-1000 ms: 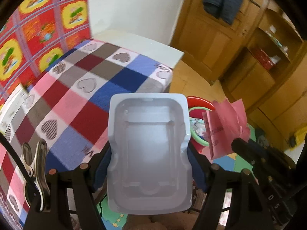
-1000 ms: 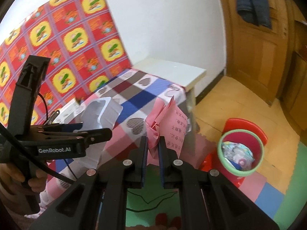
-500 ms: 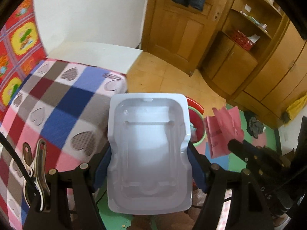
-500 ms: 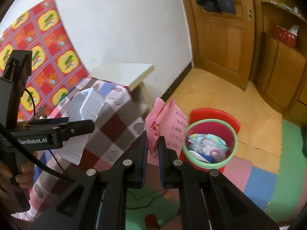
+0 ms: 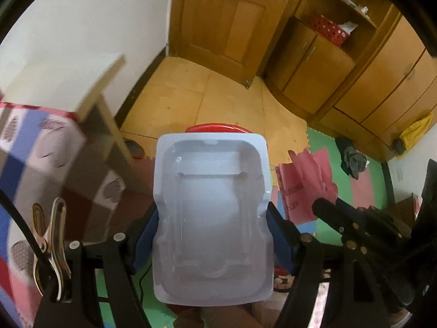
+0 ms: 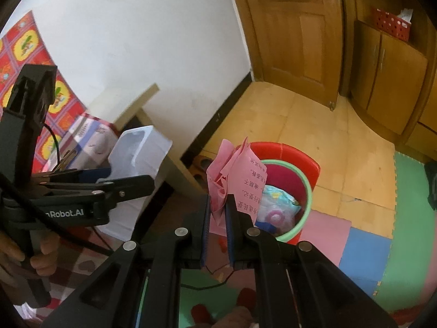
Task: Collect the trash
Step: 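Carry the white tray and pink paper with both tools over the red bucket, then open both tools over the red bucket to drop the tray and paper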
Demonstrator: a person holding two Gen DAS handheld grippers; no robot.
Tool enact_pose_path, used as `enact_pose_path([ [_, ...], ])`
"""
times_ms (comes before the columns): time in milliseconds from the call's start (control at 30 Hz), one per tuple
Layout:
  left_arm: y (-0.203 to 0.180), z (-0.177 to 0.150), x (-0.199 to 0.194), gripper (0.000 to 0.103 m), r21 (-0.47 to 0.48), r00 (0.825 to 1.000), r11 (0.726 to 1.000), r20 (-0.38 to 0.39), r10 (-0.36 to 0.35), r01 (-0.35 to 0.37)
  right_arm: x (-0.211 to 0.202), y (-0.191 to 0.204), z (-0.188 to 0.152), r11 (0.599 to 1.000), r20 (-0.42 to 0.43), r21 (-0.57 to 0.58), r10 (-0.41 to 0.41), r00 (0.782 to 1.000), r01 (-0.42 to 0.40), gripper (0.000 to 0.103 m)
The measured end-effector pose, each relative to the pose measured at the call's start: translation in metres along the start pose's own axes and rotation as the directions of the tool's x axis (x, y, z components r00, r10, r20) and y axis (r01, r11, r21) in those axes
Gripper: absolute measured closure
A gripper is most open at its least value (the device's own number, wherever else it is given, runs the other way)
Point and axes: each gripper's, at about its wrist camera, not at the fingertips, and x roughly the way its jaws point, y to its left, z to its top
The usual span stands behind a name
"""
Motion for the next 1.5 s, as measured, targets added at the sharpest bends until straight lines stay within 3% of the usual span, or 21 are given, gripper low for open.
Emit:
enact_pose_path([
  [300,-0.018,0.029,0.09,0.026,0.008,0.996,0.999,-0.076,-0.036,0.037,0.062,-0.045,0.006,1.0,-0.061,0.004,0.005,0.998,-0.005,0.091],
  [767,-0.019,0.055,0.199,0.026,0.026,0.987,1.0,-0.163,-0.002,0.007,0.137,-0.097,0.0,0.997,-0.158,0.078,0.011,0.987,0.001,0.091],
  [967,-0.028,0.056,0.215,0.022,0.025,0.987,1.0,-0.163,0.014,-0.01,0.145,-0.103,-0.002,0.995,-0.181,0.104,0.015,0.983,0.004,0.081],
  [1067,-0.024,0.053,0.214,0.017,0.02,0.987,1.0,-0.16,0.027,-0.024,0.146,-0.107,-0.003,0.993,-0.178,0.12,0.002,0.984,0.02,0.072],
  [1500,-0.022,0.05,0.19,0.017,-0.014,0.988,1.0,-0.156,0.015,-0.018,0.129,-0.1,0.006,0.994,-0.151,0.109,-0.012,0.988,0.029,0.07],
])
